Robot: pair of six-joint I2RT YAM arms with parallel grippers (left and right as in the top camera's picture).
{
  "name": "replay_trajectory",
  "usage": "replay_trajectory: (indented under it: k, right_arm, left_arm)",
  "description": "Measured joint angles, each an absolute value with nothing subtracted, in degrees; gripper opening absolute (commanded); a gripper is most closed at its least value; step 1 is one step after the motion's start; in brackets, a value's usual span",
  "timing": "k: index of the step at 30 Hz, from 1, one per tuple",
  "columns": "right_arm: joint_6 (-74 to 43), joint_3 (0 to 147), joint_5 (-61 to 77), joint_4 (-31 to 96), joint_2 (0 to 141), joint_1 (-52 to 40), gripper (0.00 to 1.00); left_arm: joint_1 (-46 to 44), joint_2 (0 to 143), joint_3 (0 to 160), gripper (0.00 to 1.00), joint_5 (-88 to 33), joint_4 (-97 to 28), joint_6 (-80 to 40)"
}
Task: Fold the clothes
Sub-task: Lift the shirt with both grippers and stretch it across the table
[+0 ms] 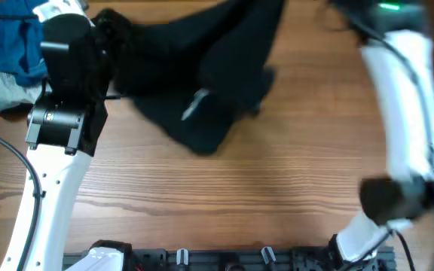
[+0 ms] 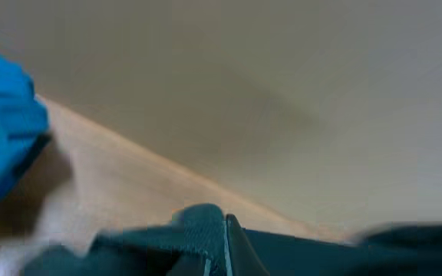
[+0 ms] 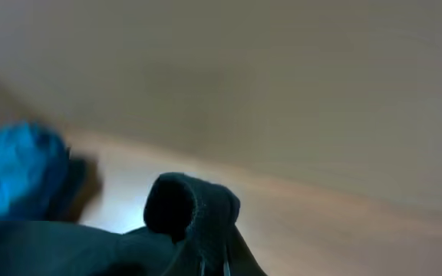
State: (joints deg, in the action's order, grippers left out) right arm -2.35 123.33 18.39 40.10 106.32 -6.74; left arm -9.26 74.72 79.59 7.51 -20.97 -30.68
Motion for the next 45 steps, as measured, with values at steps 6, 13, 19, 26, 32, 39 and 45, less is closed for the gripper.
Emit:
replay_trajectory:
  k: [6, 13, 19, 26, 32, 39, 45]
  right_arm:
    - [2.94, 123.59, 20.01, 43.92, 94.80, -0.69, 0.04]
    - [5.72, 123.52, 20.34, 45.82, 87.83, 3.99, 0.04]
    - [7.05, 123.50, 20.78, 47.00, 86.61, 4.56, 0.04]
    - [9.19, 123.50, 20.78, 41.25, 88.88, 4.56, 0.04]
    - [10.41, 123.15, 20.73, 22.68, 97.73, 4.60, 0.04]
    - [10.81, 122.76, 19.79, 10.72, 99.31, 4.71, 0.04]
    - [13.21, 122.87, 18.98, 25.93, 100.07, 4.78, 0.04]
  left_arm:
    - [-9.26, 73.89, 79.68, 0.04, 7.64, -10.72, -30.70]
    - [-9.26, 64.95, 79.68, 0.04, 7.66, -7.18, -30.68]
    - [-9.26, 61.63, 80.05, 0.04, 8.10, -7.73, -30.24]
    - [-9.26, 68.40, 80.05, 0.04, 12.10, -5.72, -30.00]
    - [-9.30, 81.12, 80.07, 0.04, 18.55, 13.04, -29.58]
    - [-9.76, 83.48, 80.05, 0.04, 17.26, 24.80, -27.35]
    - [-9.76, 84.18, 80.66, 0.04, 11.33, 6.26, -26.68]
